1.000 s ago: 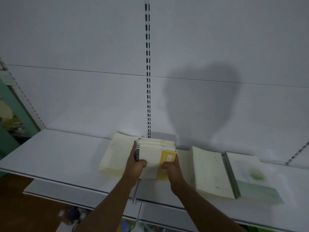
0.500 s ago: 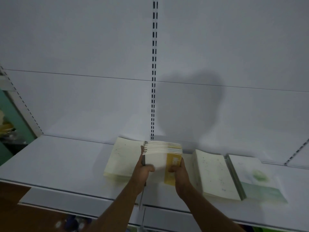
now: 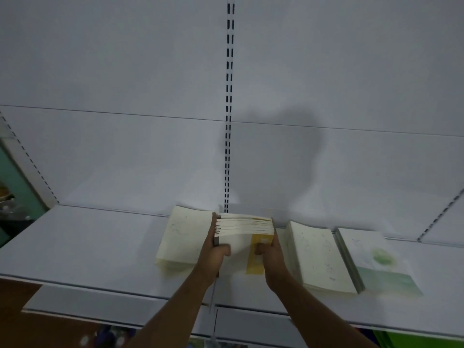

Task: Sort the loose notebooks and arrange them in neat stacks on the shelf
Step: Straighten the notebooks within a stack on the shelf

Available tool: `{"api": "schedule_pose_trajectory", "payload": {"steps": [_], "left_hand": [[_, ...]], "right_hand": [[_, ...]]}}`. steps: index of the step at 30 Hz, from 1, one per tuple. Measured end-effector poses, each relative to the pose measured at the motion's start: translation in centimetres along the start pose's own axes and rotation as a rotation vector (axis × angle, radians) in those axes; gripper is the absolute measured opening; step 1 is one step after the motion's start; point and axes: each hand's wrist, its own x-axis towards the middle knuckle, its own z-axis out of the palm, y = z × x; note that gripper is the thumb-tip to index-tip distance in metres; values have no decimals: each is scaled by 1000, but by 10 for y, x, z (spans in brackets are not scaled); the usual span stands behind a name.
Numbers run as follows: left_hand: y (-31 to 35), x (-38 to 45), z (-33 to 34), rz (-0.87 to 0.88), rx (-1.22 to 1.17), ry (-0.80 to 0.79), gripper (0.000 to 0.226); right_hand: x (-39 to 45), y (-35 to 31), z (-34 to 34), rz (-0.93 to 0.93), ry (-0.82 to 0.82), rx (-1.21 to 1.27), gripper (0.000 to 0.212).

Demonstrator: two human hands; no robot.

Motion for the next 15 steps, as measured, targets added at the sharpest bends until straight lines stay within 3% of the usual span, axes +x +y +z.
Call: {"api": "schedule_pose_trajectory", "payload": {"steps": [4, 10, 15], "left_hand": [[3, -1, 1, -40, 26, 15, 98], [3, 6, 6, -52, 29, 46, 86], [1, 9, 6, -12, -49, 46, 79]], "right_hand": [[6, -3, -6, -6, -91, -11, 79], [6, -2, -13, 27, -156, -47, 90], [8, -3, -10, 44, -124, -49, 67]]}}
